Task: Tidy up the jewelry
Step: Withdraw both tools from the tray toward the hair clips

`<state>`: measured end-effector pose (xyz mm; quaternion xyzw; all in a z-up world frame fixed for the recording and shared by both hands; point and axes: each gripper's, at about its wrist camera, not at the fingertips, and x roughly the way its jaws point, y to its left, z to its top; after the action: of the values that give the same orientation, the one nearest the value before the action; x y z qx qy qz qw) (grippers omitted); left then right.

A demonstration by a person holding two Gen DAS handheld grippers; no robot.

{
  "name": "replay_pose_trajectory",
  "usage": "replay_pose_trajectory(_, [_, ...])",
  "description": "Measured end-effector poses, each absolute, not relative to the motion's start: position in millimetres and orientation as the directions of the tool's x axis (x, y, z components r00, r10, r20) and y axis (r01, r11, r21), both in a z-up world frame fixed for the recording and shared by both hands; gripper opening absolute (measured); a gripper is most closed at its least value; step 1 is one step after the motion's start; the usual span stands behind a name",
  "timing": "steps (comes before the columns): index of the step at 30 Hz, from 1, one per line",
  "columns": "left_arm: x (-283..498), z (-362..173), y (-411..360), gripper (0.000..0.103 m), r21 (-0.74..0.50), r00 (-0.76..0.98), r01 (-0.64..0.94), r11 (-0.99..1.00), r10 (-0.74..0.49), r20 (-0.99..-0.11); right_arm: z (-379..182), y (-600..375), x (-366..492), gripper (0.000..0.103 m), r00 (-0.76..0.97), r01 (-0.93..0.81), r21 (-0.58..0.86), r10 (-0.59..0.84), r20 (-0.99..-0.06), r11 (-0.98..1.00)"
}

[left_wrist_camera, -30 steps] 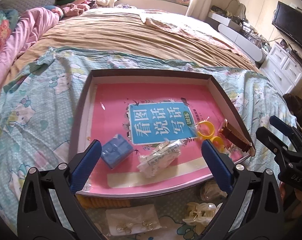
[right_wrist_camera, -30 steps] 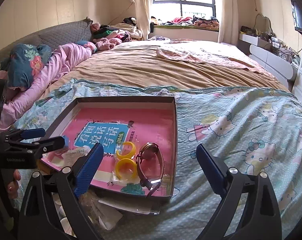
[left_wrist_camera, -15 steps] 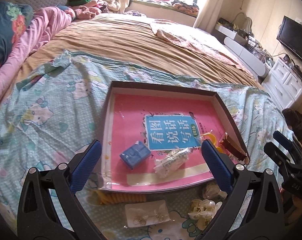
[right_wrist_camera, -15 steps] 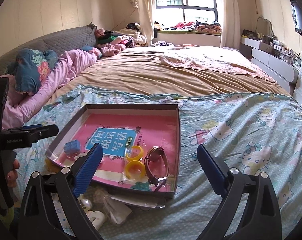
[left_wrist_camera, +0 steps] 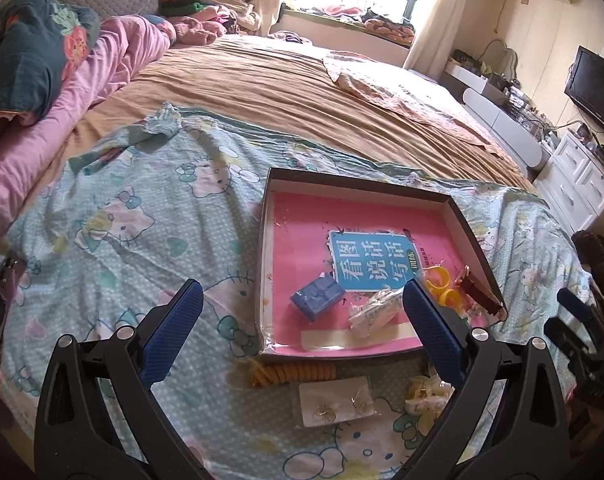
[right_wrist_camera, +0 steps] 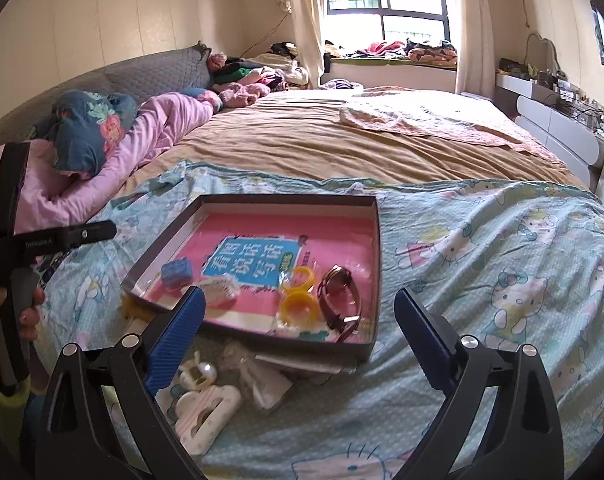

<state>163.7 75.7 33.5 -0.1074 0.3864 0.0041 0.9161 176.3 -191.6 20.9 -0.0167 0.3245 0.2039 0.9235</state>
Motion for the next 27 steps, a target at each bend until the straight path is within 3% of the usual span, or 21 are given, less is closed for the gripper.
replay_pose_trajectory(27, [136, 20, 70, 0.093, -0.171, 0.674, -0.085, 0.982, -0.070, -0.735, -46, -147, 133, 0.093, 0.484, -0.450, 0.229, 0.451, -0.750, 0.863])
